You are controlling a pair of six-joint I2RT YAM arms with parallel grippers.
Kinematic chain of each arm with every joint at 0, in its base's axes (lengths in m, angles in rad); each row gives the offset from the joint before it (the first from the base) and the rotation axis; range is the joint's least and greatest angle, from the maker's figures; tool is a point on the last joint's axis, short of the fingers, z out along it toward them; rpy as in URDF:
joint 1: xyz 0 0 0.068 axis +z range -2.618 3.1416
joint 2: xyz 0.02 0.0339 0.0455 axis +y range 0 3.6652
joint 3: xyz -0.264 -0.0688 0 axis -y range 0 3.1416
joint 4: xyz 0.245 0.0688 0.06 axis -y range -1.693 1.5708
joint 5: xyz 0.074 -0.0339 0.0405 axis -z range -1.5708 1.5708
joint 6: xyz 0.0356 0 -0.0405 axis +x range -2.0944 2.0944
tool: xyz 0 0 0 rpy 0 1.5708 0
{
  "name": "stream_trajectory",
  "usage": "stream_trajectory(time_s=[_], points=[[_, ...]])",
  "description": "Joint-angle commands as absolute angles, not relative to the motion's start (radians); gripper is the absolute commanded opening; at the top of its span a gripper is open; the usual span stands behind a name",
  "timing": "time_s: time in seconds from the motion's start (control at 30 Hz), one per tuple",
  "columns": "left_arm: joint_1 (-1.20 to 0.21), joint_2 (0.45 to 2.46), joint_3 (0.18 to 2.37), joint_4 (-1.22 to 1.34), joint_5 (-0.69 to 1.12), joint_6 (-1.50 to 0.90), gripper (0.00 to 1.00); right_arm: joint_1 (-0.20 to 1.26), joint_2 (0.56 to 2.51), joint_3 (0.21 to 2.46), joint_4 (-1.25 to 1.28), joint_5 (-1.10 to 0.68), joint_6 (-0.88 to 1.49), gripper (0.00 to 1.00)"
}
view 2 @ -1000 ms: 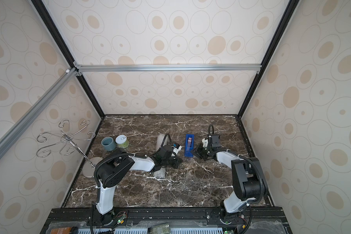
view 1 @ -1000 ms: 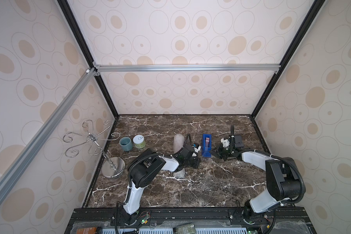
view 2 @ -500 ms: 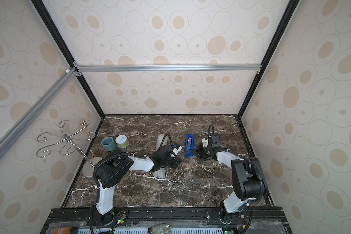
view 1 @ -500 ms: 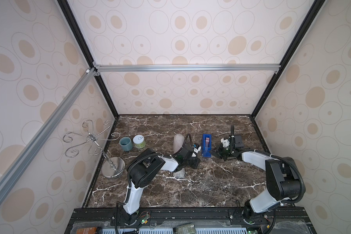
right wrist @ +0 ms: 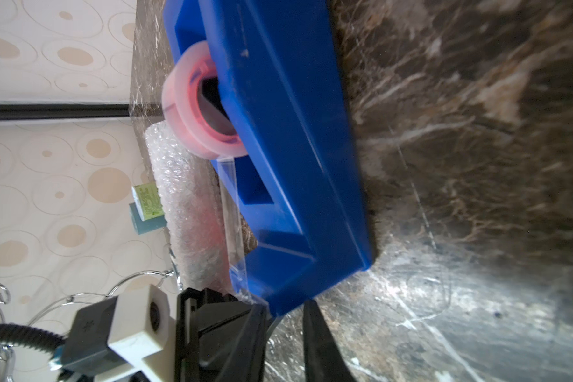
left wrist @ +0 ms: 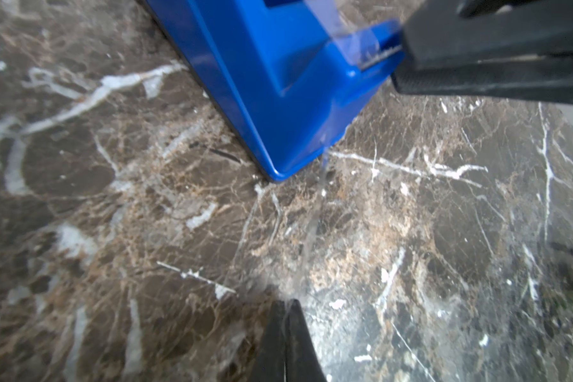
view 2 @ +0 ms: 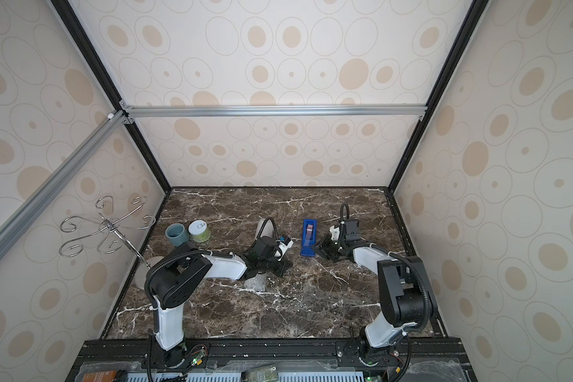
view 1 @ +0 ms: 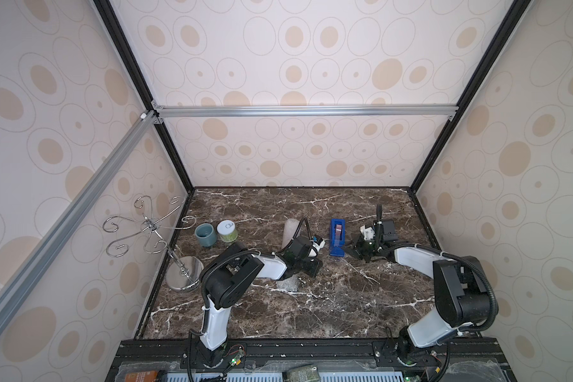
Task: Wrap wine bottles in bubble wrap
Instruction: Tear off the tape using the Tape Cutter.
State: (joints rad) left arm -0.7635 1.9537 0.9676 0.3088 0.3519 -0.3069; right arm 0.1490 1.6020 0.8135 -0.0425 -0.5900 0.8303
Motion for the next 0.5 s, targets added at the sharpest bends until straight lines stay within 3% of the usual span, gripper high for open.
stream_trajectory(time_s=[0.0, 0.2, 0.47], points=[[-0.76, 1.944, 0.994, 0.043, 0.353, -0.228, 0.0, 0.144, 1.602, 0.823, -0.111, -0.422, 0.802, 0.3], [-0.759, 1.83, 1.065, -0.091, 0.337, -0.109, 0.0, 0.145, 1.499, 0.864, -0.201, -0.385, 0.746, 0.43], [-0.761, 1.657, 1.129, -0.228, 0.298, 0.028, 0.0, 0.144, 1.348, 0.888, -0.314, -0.342, 0.66, 0.49]])
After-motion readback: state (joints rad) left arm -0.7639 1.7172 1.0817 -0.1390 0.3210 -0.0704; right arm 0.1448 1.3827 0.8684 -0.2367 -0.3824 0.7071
